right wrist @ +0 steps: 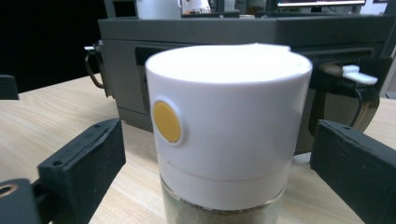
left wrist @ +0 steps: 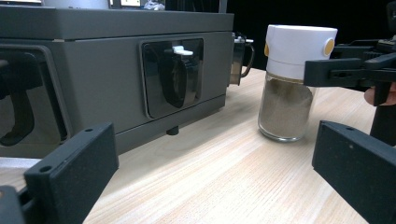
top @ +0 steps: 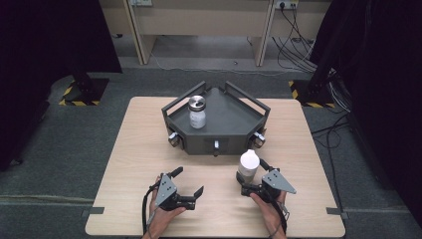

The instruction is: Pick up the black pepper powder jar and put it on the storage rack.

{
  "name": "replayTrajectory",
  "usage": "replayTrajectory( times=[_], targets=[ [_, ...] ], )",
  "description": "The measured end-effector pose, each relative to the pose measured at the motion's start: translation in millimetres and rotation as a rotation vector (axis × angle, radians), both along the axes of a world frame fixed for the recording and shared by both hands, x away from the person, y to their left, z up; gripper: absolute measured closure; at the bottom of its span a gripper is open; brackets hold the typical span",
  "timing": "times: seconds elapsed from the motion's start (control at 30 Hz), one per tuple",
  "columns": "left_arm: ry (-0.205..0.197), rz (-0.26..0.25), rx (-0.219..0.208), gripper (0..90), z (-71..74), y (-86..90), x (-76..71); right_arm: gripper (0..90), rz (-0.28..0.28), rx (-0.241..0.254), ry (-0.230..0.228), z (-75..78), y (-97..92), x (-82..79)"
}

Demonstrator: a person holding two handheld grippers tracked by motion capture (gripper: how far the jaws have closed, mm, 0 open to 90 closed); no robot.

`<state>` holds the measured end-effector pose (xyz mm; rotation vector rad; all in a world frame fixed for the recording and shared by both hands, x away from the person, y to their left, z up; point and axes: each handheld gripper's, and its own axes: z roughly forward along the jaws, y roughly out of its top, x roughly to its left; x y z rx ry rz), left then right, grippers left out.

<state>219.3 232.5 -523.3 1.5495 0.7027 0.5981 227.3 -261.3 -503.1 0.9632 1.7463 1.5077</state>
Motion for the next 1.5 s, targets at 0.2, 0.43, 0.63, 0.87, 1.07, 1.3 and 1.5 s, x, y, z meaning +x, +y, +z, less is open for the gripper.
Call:
replayTrajectory(
  times=[0.2,0.43,0.63,0.87,1.07,1.3,1.5],
  targets=[
    [0.0,0.0,0.001,0.0,0.1,0.0,-0.1,10.3,-0.012,-0.023,0.014,3.3,6.4,3.8],
    [0.001,0.001,0.001,0.0,0.1,0.2,0.2,18.7,-0.021,-0.048,0.032,5.2,10.2,7.3],
    [0.0,0.0,0.005,0.0,-0.1,-0.3,0.3,25.5,-0.02,-0.067,0.034,6.9,12.0,9.8],
    [-0.001,0.002,0.004,0.0,-0.3,0.0,0.4,30.3,-0.021,-0.085,0.039,8.6,14.7,13.7],
    [-0.001,0.001,0.004,0.1,-0.3,0.1,0.5,30.9,-0.045,-0.103,0.032,11.3,17.9,9.3],
    [0.001,0.003,0.003,0.1,-0.1,0.8,0.6,30.9,-0.042,-0.086,0.009,16.9,16.4,3.9],
    [0.001,0.006,0.0,0.1,-0.2,1.2,0.6,30.9,-0.02,-0.073,-0.004,21.6,17.4,0.1]
  ],
)
